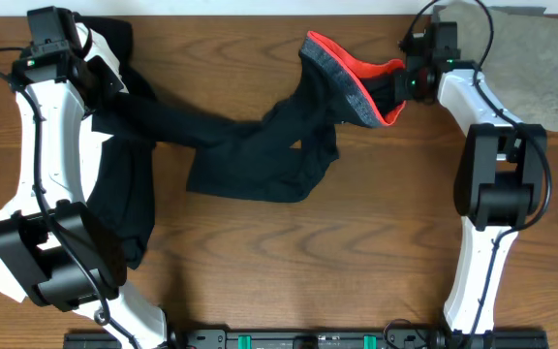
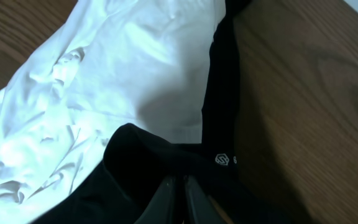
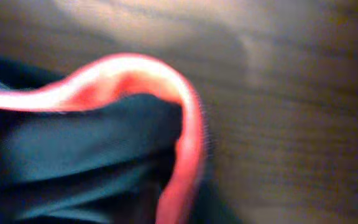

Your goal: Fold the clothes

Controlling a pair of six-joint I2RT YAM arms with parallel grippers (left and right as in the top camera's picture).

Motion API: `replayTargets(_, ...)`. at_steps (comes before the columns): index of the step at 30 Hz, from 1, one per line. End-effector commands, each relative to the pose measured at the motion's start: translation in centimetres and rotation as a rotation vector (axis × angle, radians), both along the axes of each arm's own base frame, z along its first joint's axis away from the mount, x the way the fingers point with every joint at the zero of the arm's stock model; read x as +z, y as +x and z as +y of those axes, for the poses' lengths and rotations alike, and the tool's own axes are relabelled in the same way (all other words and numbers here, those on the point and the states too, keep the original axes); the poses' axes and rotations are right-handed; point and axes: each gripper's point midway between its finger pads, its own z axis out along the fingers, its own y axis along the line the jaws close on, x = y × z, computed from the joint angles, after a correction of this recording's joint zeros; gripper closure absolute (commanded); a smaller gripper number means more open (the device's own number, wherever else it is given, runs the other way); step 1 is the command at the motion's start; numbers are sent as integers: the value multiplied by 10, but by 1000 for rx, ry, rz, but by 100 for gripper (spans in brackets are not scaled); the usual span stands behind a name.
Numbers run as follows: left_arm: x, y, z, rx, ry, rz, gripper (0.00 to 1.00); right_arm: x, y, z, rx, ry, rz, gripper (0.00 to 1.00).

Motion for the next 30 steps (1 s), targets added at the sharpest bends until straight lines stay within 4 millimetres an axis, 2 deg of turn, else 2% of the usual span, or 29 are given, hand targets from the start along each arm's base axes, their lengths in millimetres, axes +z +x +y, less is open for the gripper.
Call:
replayTargets(1,4,1,2,9,5,-12,94,23,7,-12,-56,-20,-34,99)
replayTargets(5,4,0,4,8,14,-5,94,80,4,-30,-97,-16,-71,99)
replayTargets(10,1,-6,9,16,32,20,94,148,-23,-71,-174,-18,-69,99)
replayTargets(16,0,-8,8,16,28,33,94,192,-55,-97,-244,8,-71,99)
replayTargets(20,-2,-11,7,15,25,46,94,197,-75,-109,-282,13,-27,98)
replayTargets(30,-8,-17,2,6,2,76,94,153,-107,-132,-378,7,167,97)
